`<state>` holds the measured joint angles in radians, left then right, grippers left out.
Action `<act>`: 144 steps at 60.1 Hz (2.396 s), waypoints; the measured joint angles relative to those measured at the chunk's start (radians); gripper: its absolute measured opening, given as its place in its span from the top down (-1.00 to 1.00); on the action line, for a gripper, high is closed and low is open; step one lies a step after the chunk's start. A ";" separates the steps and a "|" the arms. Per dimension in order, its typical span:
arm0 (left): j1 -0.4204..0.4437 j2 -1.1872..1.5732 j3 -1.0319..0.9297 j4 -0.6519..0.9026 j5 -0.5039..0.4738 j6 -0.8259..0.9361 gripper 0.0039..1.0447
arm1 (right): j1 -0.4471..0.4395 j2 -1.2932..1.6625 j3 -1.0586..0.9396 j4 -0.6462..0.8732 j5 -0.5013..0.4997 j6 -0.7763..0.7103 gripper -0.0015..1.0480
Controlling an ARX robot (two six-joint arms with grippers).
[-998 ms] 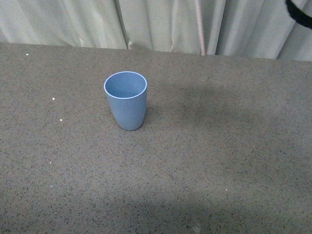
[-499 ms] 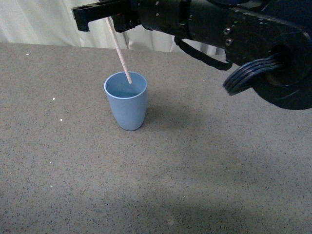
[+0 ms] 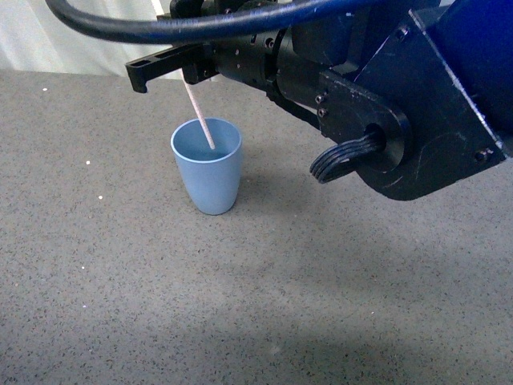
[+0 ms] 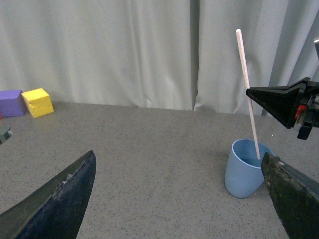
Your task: Transfer chopsticks to blue cup
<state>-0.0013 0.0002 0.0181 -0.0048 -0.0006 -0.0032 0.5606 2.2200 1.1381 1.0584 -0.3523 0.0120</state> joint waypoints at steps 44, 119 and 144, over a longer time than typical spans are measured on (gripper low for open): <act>0.000 0.000 0.000 0.000 0.000 0.000 -0.88 | -0.011 0.011 -0.059 0.052 0.108 0.027 -0.06; 0.000 0.000 0.000 0.000 0.000 0.000 -0.88 | -0.430 -1.173 -1.066 -0.101 0.475 -0.012 0.98; 0.000 0.000 0.000 0.000 0.000 0.000 -0.88 | -0.557 -1.557 -1.130 -0.415 0.354 -0.012 0.98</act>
<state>-0.0013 0.0002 0.0181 -0.0048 -0.0006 -0.0032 0.0032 0.6628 0.0082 0.6437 0.0013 0.0002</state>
